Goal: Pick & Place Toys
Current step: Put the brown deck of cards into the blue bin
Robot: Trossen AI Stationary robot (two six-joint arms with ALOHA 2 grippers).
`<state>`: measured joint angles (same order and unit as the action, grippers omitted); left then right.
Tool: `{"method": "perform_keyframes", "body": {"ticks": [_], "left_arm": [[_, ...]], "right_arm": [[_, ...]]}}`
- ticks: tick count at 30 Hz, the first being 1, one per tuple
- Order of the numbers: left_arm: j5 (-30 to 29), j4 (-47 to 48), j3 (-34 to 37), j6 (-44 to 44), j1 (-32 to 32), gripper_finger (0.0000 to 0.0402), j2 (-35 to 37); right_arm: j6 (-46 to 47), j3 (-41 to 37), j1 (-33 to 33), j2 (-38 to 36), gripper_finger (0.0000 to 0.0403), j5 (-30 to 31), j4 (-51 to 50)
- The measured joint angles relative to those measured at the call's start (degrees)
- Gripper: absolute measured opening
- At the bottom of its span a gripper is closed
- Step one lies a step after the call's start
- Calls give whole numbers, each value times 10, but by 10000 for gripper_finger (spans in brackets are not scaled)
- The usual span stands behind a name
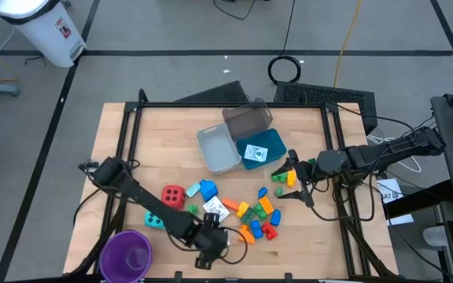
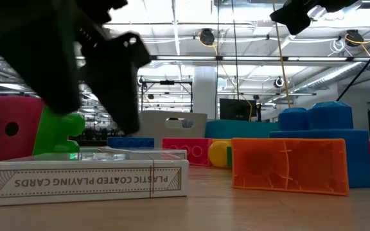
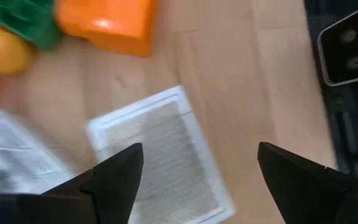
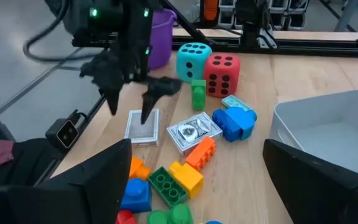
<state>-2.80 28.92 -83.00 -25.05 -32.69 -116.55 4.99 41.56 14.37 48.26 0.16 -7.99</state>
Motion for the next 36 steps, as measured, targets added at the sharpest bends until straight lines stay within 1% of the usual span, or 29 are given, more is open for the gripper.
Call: {"method": "perform_keyframes", "body": {"ticks": [2,5,8,10,12,14,17,18,20,23,26,28,31,34,36], "left_arm": [[18,0,0,-11,0,324,-12],[16,5,0,-6,-3,324,-15],[-40,46,0,-8,-6,324,-16],[-80,98,0,-24,-6,324,-13],[-103,154,0,-44,-2,324,-10],[-100,193,1,-65,4,324,-7],[-65,215,2,-90,11,324,4],[-62,219,1,-91,12,324,8],[-67,228,1,-76,12,324,14],[-89,243,1,-42,12,324,23],[-93,256,1,-26,20,324,23],[-95,252,1,-11,27,324,22],[-93,216,21,14,38,324,23],[-83,202,49,17,52,324,23],[-65,183,67,11,62,324,27]], "right_arm": [[1,0,0,0,334,2,0],[8,0,0,0,334,30,2],[21,0,0,0,334,47,5],[34,0,0,0,334,47,5],[50,0,0,0,334,47,5],[65,0,0,0,334,46,5],[77,0,0,1,334,47,5],[78,0,0,3,334,47,5],[78,0,0,7,334,47,8],[86,0,0,15,334,47,16],[96,0,0,27,334,47,22],[101,0,0,35,334,45,26],[104,0,0,50,334,45,33],[104,0,0,61,334,45,35],[104,0,0,68,334,45,35]]}}
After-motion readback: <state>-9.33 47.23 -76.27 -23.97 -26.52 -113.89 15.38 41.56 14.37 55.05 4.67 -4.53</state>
